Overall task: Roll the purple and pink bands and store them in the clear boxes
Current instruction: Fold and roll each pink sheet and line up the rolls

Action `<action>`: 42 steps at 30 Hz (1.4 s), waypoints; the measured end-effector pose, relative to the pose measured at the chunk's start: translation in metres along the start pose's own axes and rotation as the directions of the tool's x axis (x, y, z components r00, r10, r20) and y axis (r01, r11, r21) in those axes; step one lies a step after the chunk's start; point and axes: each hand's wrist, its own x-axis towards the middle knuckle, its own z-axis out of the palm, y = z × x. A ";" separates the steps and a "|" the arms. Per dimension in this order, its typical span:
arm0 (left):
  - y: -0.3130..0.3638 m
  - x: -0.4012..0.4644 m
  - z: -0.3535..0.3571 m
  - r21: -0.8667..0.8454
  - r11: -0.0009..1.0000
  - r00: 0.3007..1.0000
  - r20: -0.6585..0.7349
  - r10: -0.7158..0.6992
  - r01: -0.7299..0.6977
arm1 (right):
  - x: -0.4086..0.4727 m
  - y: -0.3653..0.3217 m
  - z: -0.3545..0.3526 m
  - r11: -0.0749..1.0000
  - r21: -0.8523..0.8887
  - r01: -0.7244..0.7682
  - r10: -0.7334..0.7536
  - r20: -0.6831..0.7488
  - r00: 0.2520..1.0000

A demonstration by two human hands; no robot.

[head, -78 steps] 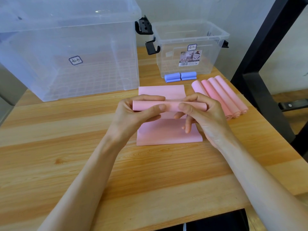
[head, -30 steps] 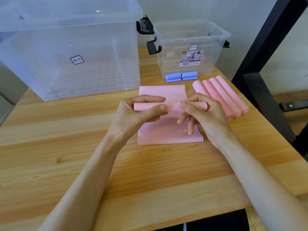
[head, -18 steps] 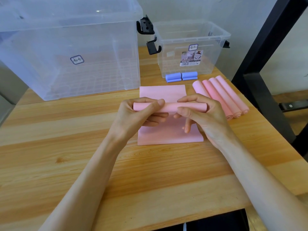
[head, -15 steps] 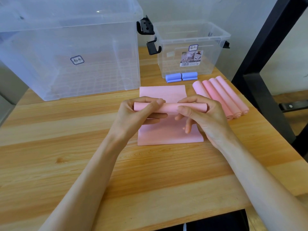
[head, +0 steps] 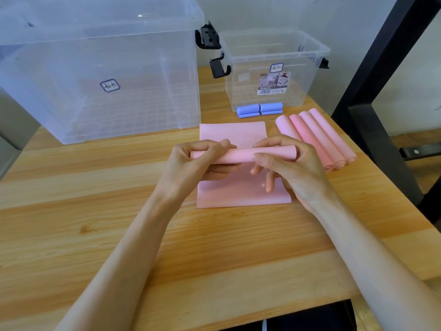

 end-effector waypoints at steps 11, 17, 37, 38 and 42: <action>0.000 0.001 0.001 -0.006 0.999 0.999 -0.023 0.036 -0.036 | 0.000 -0.001 0.001 0.999 0.023 -0.031 0.032 -0.021 0.999; 0.000 0.000 0.002 0.001 0.999 0.998 -0.048 0.039 -0.039 | 0.000 -0.001 0.000 1.000 0.002 -0.012 0.012 0.008 1.000; -0.001 0.001 0.003 -0.022 0.997 0.995 -0.075 0.070 -0.072 | 0.000 -0.001 0.001 1.000 -0.024 0.007 -0.007 -0.013 1.000; -0.001 0.001 0.003 -0.030 0.997 0.995 -0.071 0.071 -0.073 | 0.000 -0.001 0.001 1.000 -0.021 -0.002 0.002 -0.021 1.000; -0.001 0.001 0.003 0.003 0.994 0.994 -0.043 0.105 -0.105 | 0.000 -0.001 0.001 1.000 -0.005 -0.028 0.028 -0.036 0.999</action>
